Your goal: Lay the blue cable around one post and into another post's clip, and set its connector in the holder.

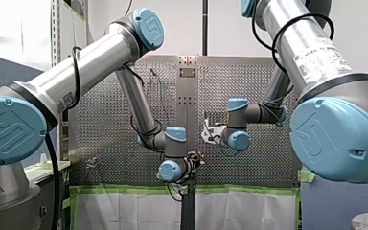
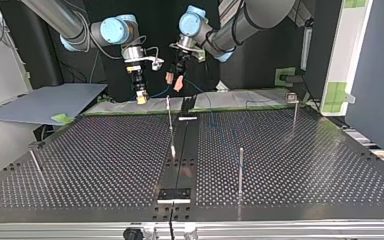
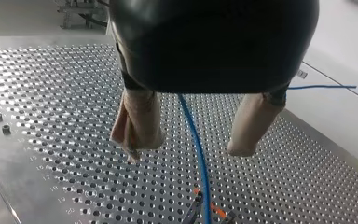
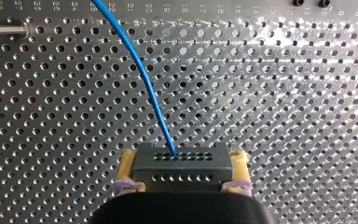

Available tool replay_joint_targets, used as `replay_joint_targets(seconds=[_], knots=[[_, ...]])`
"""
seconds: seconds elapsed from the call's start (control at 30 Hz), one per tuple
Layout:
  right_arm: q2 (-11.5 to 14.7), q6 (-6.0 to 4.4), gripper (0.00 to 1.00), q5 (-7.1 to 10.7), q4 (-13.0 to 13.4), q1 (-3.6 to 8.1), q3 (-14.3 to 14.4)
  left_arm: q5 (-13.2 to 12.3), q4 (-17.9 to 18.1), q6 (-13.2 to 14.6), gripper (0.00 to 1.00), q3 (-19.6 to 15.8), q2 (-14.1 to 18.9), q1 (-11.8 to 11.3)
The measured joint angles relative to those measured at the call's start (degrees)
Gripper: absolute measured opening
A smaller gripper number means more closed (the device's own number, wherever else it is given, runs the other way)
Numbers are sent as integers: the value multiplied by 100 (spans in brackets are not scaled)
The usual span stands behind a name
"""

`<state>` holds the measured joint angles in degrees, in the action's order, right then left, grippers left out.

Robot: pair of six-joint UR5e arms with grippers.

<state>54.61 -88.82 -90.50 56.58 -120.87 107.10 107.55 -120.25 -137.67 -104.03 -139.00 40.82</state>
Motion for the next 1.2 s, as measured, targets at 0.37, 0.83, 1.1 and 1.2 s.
replay_joint_targets(seconds=[0.37, 0.83, 1.1, 1.2], knots=[[1, -14, 0, 27, -3, -11, 0, 217, -231, 112, 100, 180, 0, -43], [0, -20, 0, 45, -65, 1, 0, 340, -90, 327, 8, 183, 1, -4], [-3, -23, 0, 85, -69, 20, 1, 417, -106, 504, 5, 183, 3, 2], [-5, -27, 0, 97, -83, 28, 0, 565, -226, 670, 5, 183, 2, 4]])
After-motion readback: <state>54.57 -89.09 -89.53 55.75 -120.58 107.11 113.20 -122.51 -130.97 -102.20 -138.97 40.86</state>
